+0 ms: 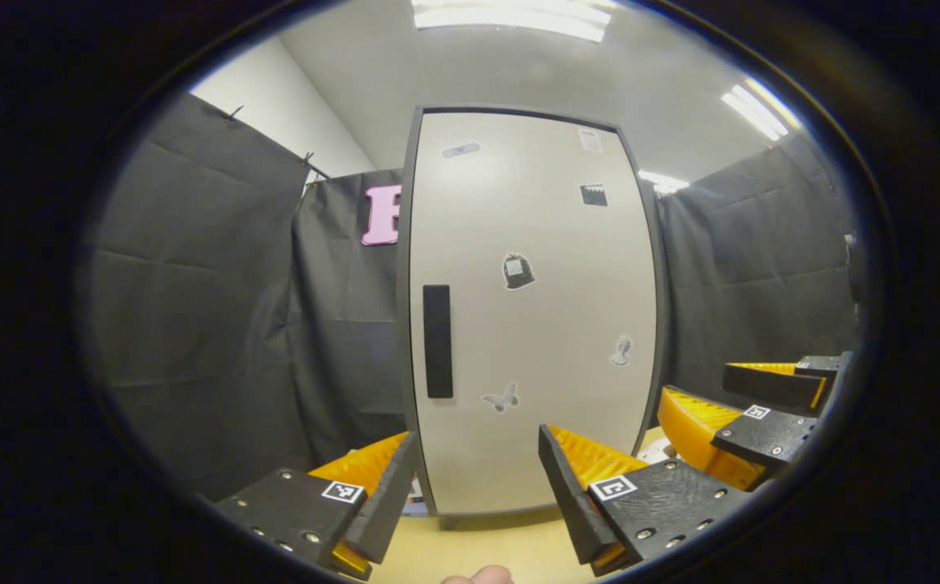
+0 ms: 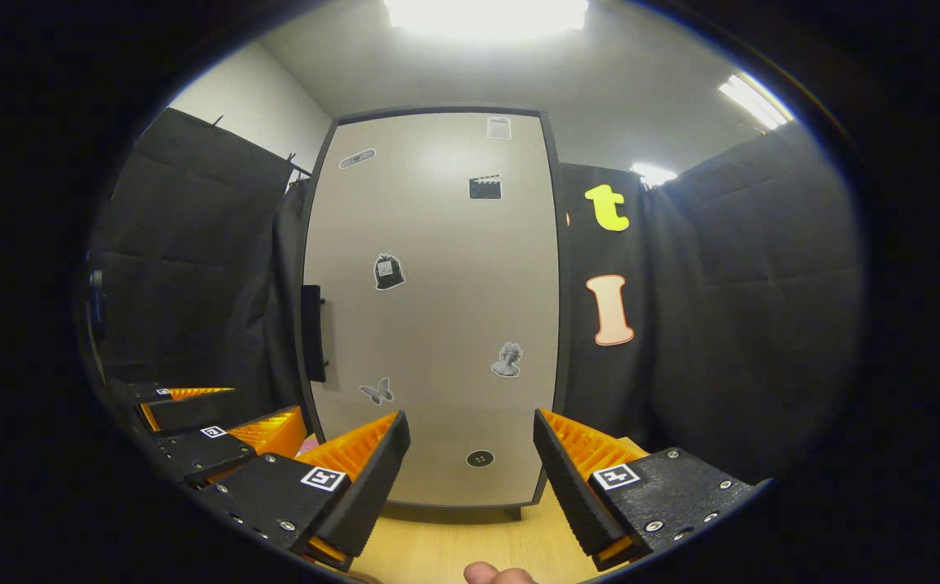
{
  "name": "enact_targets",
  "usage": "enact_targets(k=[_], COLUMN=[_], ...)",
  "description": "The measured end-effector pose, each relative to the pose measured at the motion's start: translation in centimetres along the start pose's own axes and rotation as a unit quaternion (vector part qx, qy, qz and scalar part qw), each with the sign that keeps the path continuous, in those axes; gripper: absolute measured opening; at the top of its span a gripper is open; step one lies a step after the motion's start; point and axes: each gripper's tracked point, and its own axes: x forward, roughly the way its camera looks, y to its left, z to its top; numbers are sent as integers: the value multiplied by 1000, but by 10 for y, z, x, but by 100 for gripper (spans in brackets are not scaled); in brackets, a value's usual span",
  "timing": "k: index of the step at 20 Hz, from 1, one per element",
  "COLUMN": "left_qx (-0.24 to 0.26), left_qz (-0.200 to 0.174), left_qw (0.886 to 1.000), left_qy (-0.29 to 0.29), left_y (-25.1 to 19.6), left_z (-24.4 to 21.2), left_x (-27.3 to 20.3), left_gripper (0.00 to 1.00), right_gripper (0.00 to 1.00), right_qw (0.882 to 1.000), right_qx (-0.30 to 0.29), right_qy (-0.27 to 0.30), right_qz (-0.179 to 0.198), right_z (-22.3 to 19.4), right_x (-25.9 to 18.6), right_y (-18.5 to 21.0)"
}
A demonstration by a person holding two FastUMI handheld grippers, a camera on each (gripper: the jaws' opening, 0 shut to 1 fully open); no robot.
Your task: Open the cabinet door with the right hand, grasp the bottle in the cabinet with the left hand and place it on the coaster, then close the cabinet door with the right hand.
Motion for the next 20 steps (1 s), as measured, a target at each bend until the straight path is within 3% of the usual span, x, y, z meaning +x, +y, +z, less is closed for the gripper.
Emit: enact_targets(k=[1, 2, 4, 5, 6, 20], left_qx=[-1, -2, -3, -3, -3, -6], left_qz=[-2, -1, -3, -4, -5, 4], left_qw=[1000, 1000, 1000, 1000, 1000, 1000], left_qy=[1, 1, 3, 2, 2, -3], left_y=[-2, -2, -4, -5, -5, 18], left_z=[0, -2, -2, -1, -1, -8], left_x=[1, 2, 6, 6, 8, -5], left_gripper=[85, 87, 78, 78, 85, 84], right_gripper=[94, 94, 94, 94, 94, 94], right_qw=[1000, 1000, 1000, 1000, 1000, 1000], right_qx=[-1, -3, -6, -7, -6, -15], right_qy=[1, 1, 2, 3, 4, -3], right_qz=[-1, 0, -1, -1, 1, 17], right_z=[-1, -2, -2, -4, -5, 14], right_x=[6, 11, 18, 19, 20, 53], right_y=[-2, -3, -6, -6, -5, 18])
